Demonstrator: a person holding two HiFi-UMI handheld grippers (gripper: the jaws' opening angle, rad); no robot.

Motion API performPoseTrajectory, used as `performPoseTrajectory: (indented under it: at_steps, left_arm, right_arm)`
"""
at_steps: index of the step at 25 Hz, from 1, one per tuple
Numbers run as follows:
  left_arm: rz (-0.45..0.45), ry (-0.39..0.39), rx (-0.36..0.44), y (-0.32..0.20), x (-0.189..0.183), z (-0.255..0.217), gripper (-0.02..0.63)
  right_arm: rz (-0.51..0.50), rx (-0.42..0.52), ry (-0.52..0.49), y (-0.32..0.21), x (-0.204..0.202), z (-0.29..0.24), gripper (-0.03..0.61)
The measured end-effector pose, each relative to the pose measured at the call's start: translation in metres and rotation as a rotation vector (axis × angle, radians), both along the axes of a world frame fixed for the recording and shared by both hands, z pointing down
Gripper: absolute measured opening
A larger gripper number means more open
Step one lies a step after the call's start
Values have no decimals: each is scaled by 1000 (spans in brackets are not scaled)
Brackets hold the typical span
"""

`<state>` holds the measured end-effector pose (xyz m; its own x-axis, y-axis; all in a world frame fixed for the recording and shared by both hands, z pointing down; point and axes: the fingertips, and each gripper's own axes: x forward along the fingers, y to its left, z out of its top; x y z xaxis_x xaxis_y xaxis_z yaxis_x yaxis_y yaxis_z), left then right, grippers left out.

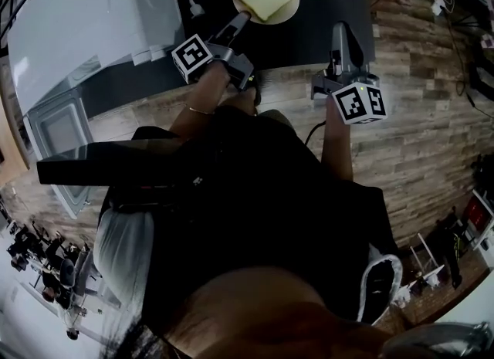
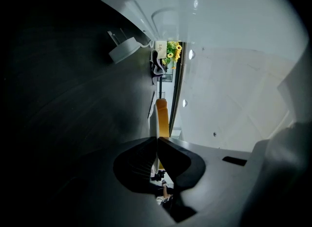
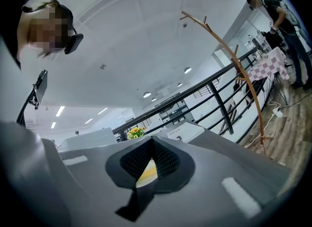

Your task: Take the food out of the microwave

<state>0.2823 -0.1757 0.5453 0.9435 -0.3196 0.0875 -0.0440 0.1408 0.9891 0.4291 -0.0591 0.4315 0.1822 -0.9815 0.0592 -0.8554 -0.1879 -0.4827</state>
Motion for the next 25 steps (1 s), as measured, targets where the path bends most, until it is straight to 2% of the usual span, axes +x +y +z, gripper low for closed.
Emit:
performPoseTrajectory:
  at_steps: [5,11,18,25]
  left_arm:
    - [-6,-14,-11,-1,-2,3,15]
    - [-36,-67,-29,-8,-3,17,15]
    - [-89,-42,-39,-12,4,12,15]
    - [-117,-74,-38,-16,-1,22,15]
  right_arm:
    - [-23,-4,0,-10,0,-4,0]
    - [-66,-19,-10,-25,12,-7,0]
    - [-127,-39,-16,-41,22,0,-2]
    - [-152,-43,-45,-51,23,8,0]
